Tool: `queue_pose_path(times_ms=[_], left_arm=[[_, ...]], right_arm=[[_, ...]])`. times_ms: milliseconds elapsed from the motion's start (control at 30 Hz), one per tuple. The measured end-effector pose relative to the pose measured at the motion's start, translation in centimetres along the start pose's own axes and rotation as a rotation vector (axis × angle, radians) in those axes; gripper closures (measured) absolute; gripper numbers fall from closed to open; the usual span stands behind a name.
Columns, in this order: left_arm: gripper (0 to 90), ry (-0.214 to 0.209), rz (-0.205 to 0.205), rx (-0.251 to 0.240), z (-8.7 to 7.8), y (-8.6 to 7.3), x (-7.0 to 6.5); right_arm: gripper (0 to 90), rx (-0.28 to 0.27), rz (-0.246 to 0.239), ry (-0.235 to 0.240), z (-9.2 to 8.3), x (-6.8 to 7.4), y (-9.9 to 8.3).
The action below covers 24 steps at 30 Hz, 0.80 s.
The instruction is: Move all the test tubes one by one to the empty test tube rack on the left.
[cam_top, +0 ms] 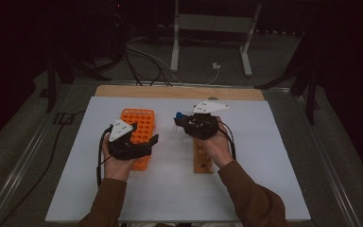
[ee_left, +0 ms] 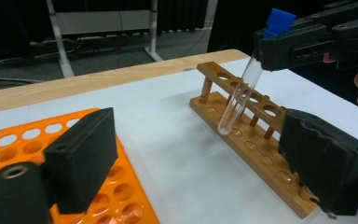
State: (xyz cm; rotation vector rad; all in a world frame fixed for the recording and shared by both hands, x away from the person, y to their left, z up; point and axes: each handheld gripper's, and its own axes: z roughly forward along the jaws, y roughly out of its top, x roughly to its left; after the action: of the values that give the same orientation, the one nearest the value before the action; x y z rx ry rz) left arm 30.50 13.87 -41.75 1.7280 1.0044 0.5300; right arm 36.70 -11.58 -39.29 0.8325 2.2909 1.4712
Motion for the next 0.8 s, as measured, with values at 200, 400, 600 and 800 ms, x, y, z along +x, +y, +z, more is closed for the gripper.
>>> queue_pose_path(times_ms=[200, 400, 600, 800], left_arm=[[24.5, -0.011, 0.028, 0.007, 0.6, 0.1, -0.7], [40.8, -0.013, 0.073, 0.019, 1.2, 0.3, -1.5], [58.9, -0.033, 0.106, 0.033, 1.7, 0.2, -2.0], [70.8, -0.052, 0.114, 0.025, 1.7, 0.1, -2.1]], right_arm=[[76.9, 0.007, 0.002, 0.044, 0.4, 1.0, 0.6], [76.9, 0.021, -0.009, 0.083, 0.9, 2.2, 0.9], [76.9, 0.02, -0.008, 0.116, 1.1, 3.0, 1.2], [76.9, 0.024, -0.003, 0.135, 1.2, 3.2, 1.2]])
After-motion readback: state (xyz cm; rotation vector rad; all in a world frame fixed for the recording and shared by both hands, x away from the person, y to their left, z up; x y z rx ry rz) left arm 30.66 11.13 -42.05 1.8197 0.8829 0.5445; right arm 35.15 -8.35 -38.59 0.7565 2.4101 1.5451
